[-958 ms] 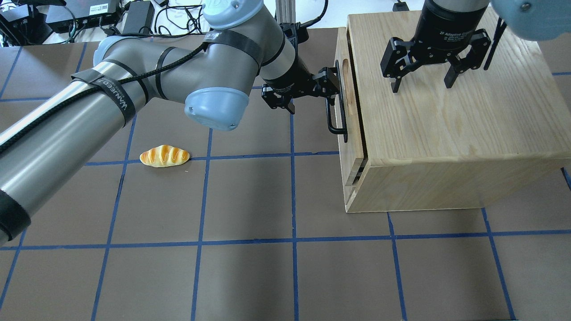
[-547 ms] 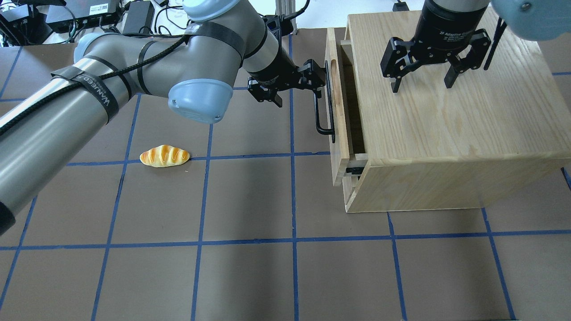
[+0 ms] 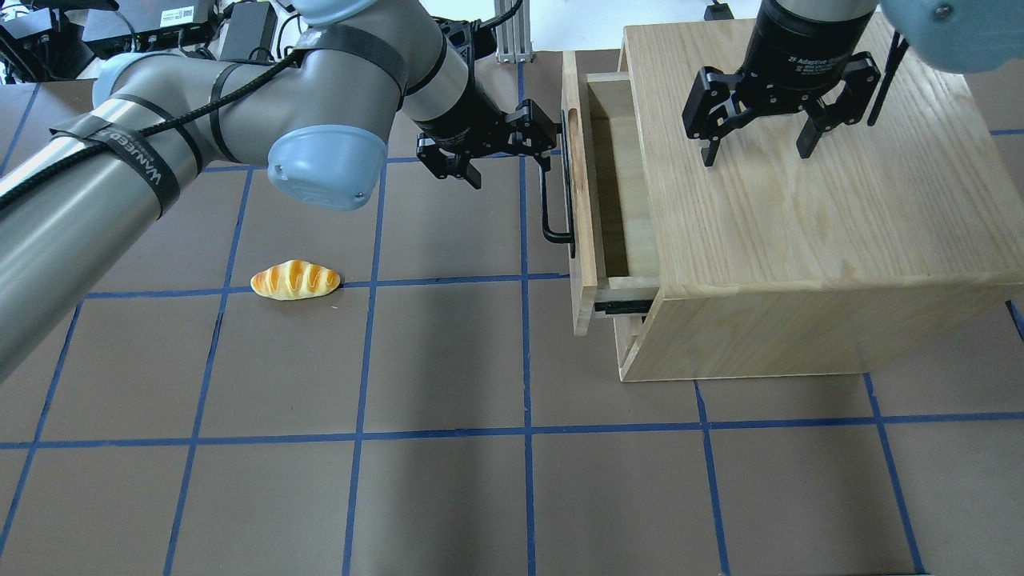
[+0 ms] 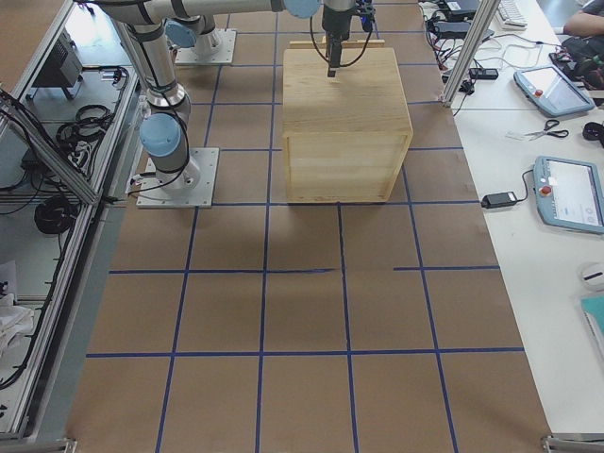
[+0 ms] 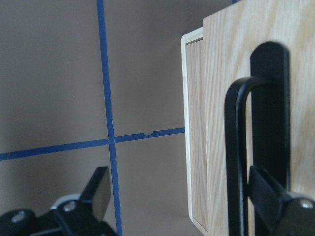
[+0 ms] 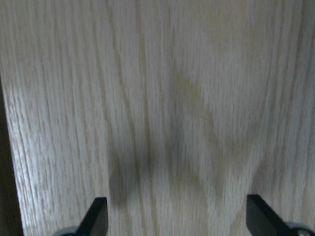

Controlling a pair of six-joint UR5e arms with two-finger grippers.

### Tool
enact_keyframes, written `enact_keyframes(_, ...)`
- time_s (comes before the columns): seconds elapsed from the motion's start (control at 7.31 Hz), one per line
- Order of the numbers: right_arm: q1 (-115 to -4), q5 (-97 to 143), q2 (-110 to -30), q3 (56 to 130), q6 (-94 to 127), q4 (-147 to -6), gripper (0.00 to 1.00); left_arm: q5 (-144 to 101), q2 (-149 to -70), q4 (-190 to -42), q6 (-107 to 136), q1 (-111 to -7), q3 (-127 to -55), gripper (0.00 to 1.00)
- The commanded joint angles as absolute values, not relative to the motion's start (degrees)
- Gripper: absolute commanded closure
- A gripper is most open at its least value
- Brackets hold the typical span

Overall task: Open upper drawer
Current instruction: 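Pull the drawer handle with the left gripper away from the cabinet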

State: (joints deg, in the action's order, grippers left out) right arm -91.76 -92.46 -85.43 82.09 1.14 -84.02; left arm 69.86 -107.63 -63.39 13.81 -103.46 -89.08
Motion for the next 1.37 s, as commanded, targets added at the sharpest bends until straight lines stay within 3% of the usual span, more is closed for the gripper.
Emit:
enact_keyframes(0.0,-91.7,-92.5,-85.4,82.1,1.1,-84.0,0.0,70.0,-107.6,-63.6,13.5,-103.4,-90.0,0.0)
enact_keyframes(1.23,-91.8,-92.5,-85.4,82.1,1.1,-84.0,0.0,71.3,-105.5,-65.3,11.3,-99.6,-91.7,0.0)
